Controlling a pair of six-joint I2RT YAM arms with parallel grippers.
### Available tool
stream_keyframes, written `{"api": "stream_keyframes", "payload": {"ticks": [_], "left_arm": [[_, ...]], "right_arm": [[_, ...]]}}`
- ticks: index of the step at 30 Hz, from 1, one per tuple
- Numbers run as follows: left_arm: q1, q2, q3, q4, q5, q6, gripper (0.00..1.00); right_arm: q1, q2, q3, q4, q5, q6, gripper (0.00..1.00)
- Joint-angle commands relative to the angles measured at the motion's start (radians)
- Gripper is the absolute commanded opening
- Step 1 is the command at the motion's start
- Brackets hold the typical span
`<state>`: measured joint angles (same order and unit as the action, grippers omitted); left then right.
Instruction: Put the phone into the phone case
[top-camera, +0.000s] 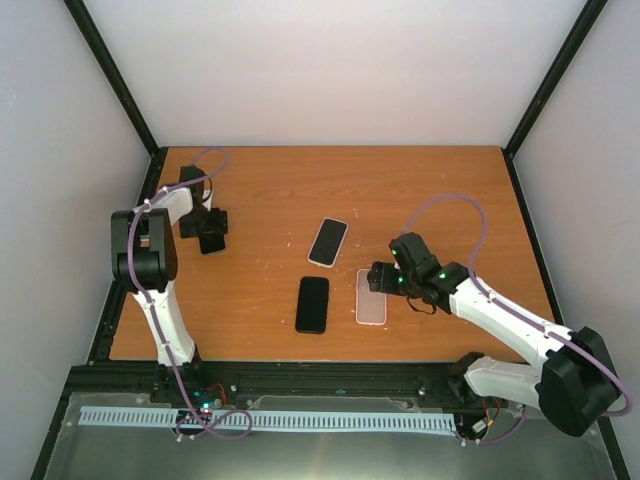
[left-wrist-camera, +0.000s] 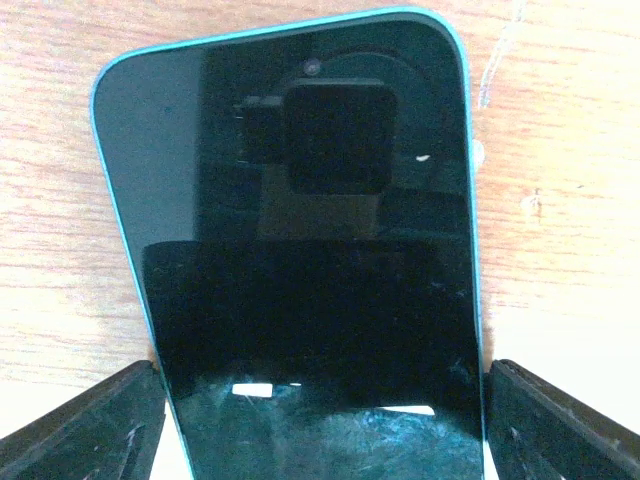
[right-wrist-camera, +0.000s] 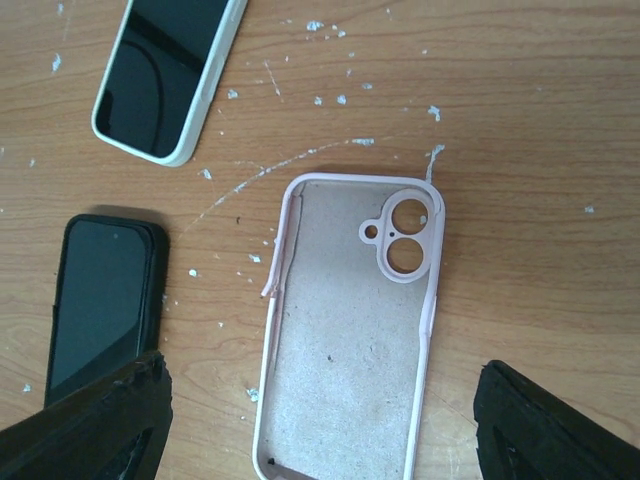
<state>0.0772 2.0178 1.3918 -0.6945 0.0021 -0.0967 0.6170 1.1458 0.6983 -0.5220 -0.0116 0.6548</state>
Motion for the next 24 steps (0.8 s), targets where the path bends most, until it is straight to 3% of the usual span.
{"api": "stream_keyframes", "payload": {"ticks": [1, 8, 24], "left_arm": [[-0.017, 0.047, 0.025, 0.004, -0.08, -0.024, 0.86], [-0.017, 0.055, 0.037, 0.009, -0.056, -0.033, 0.85], [-0.068, -0.083, -0.062, 0.01, 0.035, -0.07, 0.66]], "right_arm": [[0.004, -0.046, -0.003, 0.016, 0.016, -0.003, 0.81], [0.004, -0.077, -0.013, 0.004, 0.053, 0.004, 0.81], [-0.013, 0.015, -0.162, 0.125, 0.0, 0.059, 0.75]]}}
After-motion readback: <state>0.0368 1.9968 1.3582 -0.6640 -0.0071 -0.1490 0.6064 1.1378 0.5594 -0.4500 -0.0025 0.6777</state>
